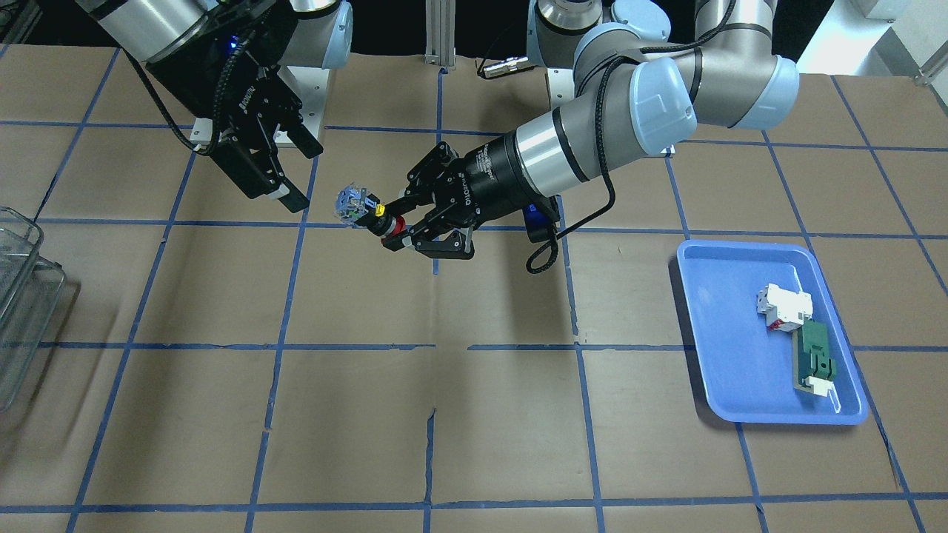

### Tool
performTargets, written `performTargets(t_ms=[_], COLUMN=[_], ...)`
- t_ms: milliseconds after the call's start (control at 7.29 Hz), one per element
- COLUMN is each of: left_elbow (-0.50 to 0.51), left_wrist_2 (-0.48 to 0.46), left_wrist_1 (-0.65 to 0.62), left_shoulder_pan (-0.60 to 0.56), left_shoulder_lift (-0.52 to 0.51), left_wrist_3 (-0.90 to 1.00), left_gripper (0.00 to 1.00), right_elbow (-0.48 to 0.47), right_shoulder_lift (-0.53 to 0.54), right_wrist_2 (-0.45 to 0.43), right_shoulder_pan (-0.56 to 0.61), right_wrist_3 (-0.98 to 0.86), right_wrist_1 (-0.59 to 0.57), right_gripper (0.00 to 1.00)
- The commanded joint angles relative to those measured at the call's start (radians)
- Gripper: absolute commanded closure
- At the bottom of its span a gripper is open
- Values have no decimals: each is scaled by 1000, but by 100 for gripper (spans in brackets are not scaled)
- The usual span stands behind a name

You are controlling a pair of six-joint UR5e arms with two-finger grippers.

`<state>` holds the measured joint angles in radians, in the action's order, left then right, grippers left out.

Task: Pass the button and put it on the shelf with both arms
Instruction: 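Hold the button out with the left gripper while the right gripper approaches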

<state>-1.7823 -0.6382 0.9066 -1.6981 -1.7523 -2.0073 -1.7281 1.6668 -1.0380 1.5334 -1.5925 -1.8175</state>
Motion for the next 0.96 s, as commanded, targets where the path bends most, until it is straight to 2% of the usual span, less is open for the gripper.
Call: performTargets(t_ms=[0, 411, 685, 823], left_elbow=[4, 9, 11, 7], left_wrist_2=[2, 2, 3, 3], left_wrist_1=[0, 0, 0, 0], left_shoulder_pan=[0, 0, 0, 0], left_shoulder_lift=[1, 2, 5, 13], left_wrist_3=[-1, -2, -5, -8], left_gripper=[100, 100, 100, 100], right_elbow=[18, 62, 114, 111], right_shoulder_lift=[-25, -96, -91, -93], right_wrist_2=[13, -32, -53, -53], right_shoulder_pan=[45, 99, 99, 99], right_wrist_3=[118, 111, 120, 121], right_wrist_1=[1, -5, 10, 12], right_gripper=[0, 0, 0, 6])
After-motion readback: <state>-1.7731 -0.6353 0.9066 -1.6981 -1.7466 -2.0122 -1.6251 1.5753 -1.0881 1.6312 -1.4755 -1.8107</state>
